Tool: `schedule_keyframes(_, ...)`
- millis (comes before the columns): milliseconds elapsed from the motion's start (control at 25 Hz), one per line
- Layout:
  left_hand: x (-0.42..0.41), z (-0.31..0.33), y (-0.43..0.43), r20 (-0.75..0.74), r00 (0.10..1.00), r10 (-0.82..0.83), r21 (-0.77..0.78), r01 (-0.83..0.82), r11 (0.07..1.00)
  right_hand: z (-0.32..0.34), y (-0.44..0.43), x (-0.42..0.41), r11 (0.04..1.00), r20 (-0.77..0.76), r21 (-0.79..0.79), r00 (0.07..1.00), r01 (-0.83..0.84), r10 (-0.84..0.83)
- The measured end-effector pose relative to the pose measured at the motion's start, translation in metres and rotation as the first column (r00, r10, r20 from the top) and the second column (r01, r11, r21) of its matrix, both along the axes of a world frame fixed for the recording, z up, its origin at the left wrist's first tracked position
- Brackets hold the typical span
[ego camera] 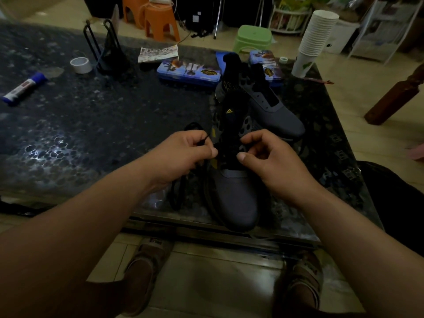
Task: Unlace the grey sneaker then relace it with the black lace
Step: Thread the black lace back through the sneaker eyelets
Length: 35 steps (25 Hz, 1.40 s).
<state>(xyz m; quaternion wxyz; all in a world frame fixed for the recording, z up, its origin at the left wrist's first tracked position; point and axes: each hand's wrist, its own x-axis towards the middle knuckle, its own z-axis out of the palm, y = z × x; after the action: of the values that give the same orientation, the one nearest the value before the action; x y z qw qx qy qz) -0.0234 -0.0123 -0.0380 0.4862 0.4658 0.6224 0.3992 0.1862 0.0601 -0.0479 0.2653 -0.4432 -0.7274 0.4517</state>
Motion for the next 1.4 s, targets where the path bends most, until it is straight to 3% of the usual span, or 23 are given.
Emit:
schedule_keyframes(160,-0.002,0.004,-0.004,-0.041,0.994,-0.102,0.014,0.103,0.995,0.001,0.003,0.003,0.997,-0.06,-0.068,0.998,-0.034,0.029)
schedule_keyframes(280,-0.006,0.002,0.001,-0.042,0.997,-0.072,-0.029,0.07,0.997,0.001,0.006,0.003,0.995,-0.071,-0.103,0.997,-0.004,-0.003)
schedule_keyframes(360,-0.009,0.0,0.006,-0.073,0.997,-0.005,-0.003,0.005,1.0,0.002,0.005,0.002,0.999,-0.051,-0.041,0.998,0.021,-0.023)
schedule_keyframes(520,-0.006,-0.004,0.01,-0.252,0.962,-0.103,0.058,0.121,0.991,0.006,0.0,0.003,0.995,-0.025,0.092,0.999,-0.041,0.043)
schedule_keyframes(600,-0.008,0.0,0.012,-0.173,0.984,-0.049,0.094,0.066,0.993,0.004,0.001,0.003,0.984,0.021,0.146,0.995,-0.102,0.1)
schedule_keyframes(800,-0.01,0.016,0.014,0.235,0.972,0.031,0.09,-0.053,0.995,-0.005,0.004,0.003,0.982,0.035,0.148,0.993,-0.115,0.111)
schedule_keyframes(1000,-0.001,0.011,0.021,0.347,0.928,0.138,0.085,-0.178,0.98,-0.001,-0.001,0.006,0.988,0.034,0.114,0.994,-0.106,0.103)
schedule_keyframes(1200,0.001,0.01,0.021,0.27,0.948,0.165,0.032,-0.18,0.983,0.007,-0.002,0.012,0.989,0.011,0.036,0.989,-0.146,0.146)
schedule_keyframes(1400,-0.001,0.01,0.015,0.023,0.992,0.123,-0.028,-0.122,0.992,0.004,0.001,0.01,0.994,-0.014,0.004,0.994,-0.108,0.108)
